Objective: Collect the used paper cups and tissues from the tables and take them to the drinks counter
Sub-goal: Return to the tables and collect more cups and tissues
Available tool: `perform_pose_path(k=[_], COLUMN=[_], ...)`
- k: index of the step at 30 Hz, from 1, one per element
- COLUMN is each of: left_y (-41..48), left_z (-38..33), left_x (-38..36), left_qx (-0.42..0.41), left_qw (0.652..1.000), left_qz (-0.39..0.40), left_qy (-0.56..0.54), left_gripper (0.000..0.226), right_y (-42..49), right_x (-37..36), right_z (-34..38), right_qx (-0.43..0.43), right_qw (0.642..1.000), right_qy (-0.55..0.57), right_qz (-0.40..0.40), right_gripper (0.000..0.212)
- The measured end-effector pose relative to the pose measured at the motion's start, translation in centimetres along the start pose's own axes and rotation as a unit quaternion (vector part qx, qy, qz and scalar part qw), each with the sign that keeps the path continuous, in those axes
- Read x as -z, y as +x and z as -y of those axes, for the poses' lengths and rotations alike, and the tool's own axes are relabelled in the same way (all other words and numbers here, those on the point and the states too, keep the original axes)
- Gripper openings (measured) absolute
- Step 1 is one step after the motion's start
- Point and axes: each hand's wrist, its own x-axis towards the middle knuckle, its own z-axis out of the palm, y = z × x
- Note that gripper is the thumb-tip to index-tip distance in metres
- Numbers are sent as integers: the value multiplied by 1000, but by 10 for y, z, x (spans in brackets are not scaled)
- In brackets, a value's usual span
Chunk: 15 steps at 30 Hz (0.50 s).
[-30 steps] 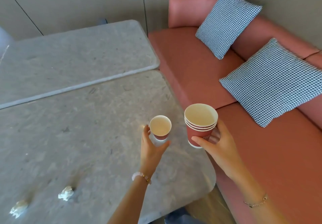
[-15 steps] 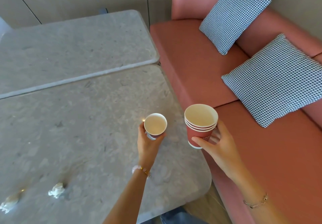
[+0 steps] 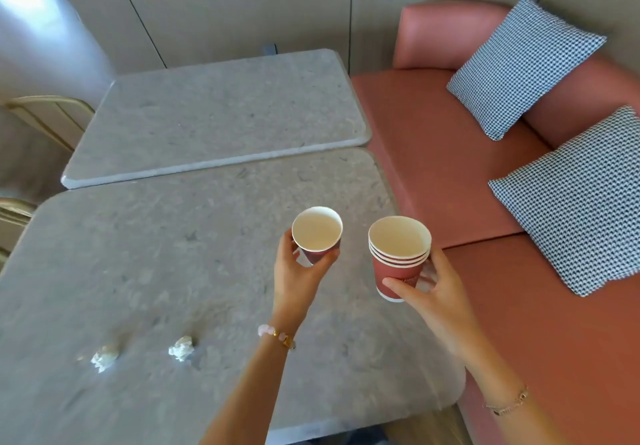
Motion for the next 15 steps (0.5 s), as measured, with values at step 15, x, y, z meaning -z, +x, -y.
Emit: perform_pose_path(k=[15], left_y=[7], left_z=[-81], left_x=[181], left_qx=[-94], left_qw=[993], left_qz=[-61], left_qy=[-28], left_gripper=[64], right_y=[-29], right_x=[-159], right_z=[38], right_qx=[39], right_qw=[994], right_qy=[-18], right_qz=[96], right_gripper=[70])
